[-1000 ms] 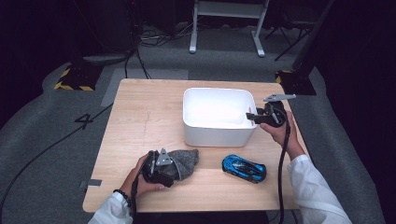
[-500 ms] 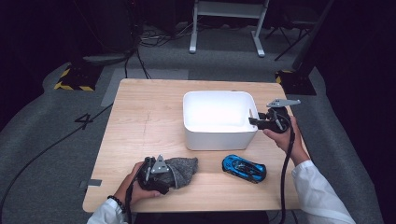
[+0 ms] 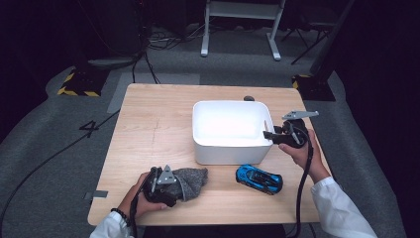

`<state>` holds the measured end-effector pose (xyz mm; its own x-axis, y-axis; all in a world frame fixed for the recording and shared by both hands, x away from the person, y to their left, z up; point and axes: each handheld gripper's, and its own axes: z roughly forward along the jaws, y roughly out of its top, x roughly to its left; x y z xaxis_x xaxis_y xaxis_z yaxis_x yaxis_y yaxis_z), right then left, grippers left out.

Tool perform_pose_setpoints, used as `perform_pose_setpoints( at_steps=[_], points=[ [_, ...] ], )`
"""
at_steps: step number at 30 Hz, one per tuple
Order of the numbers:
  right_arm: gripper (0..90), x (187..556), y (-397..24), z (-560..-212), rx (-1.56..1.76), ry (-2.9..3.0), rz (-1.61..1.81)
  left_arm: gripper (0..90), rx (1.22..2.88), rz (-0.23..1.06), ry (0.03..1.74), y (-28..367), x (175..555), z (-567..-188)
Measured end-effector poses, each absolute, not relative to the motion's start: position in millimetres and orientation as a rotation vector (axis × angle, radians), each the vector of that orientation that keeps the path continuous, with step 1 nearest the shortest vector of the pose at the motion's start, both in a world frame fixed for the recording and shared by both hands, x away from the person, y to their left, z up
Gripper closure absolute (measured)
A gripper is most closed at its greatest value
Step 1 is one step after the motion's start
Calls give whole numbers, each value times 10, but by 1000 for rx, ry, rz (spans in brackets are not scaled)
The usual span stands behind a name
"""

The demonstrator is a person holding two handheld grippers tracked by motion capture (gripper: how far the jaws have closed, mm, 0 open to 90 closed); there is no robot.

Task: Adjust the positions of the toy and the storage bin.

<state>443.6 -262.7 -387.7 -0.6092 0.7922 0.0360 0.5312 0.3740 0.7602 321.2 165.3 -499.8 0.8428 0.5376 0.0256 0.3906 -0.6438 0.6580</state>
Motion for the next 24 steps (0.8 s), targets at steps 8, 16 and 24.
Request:
perform_pose_setpoints(
  at_steps=[8, 16, 24],
  points=[
    [414, 4357, -2657, -3865, 1109, 2323, 1146, 242, 2348, 286, 668, 1666, 3212, -5000],
    [250, 4234, -2755, -3798, 1016, 2280, 1243, 237, 2345, 283, 662, 1670, 3220, -5004],
    [226, 3995, -2871, -3711, 880, 2236, 1289, 229, 2331, 279, 650, 1688, 3229, -5022]
  ],
)
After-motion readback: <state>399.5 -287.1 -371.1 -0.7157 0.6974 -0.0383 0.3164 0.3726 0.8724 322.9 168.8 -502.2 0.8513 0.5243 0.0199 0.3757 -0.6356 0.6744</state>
